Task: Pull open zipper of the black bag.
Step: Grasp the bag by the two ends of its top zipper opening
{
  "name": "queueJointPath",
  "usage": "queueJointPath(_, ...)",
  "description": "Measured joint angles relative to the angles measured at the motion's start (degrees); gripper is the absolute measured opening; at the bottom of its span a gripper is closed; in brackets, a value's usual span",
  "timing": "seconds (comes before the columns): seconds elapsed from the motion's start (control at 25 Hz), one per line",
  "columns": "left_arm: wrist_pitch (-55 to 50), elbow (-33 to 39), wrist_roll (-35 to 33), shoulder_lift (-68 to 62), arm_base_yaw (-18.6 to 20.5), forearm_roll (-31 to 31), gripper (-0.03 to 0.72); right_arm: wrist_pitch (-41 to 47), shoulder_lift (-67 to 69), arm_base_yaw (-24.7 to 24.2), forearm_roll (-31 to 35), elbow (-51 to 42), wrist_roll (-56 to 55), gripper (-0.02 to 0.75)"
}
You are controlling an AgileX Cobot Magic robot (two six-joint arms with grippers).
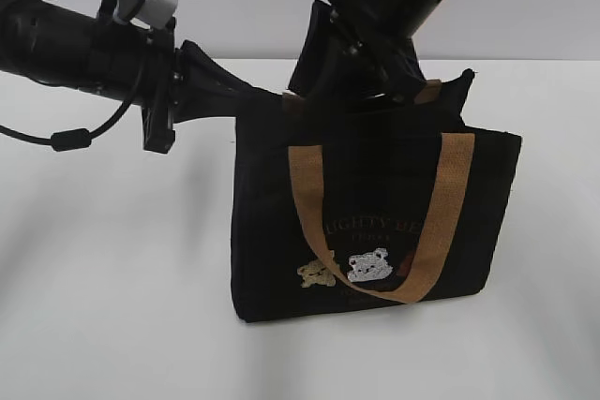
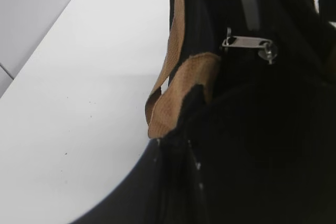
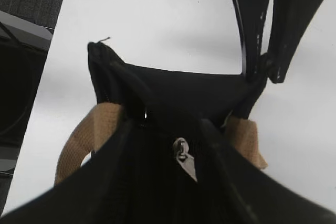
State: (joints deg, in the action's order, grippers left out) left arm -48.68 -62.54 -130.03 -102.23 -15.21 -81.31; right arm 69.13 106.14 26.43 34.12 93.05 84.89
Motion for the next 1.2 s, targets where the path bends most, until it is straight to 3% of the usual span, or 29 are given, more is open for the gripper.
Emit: queueJointPath(1.2,-1.0,0.0,0.0,0.0,0.0,-0.6,0.059,-1.2,2.1,0.0,1.7,0.0,1.0,0.288)
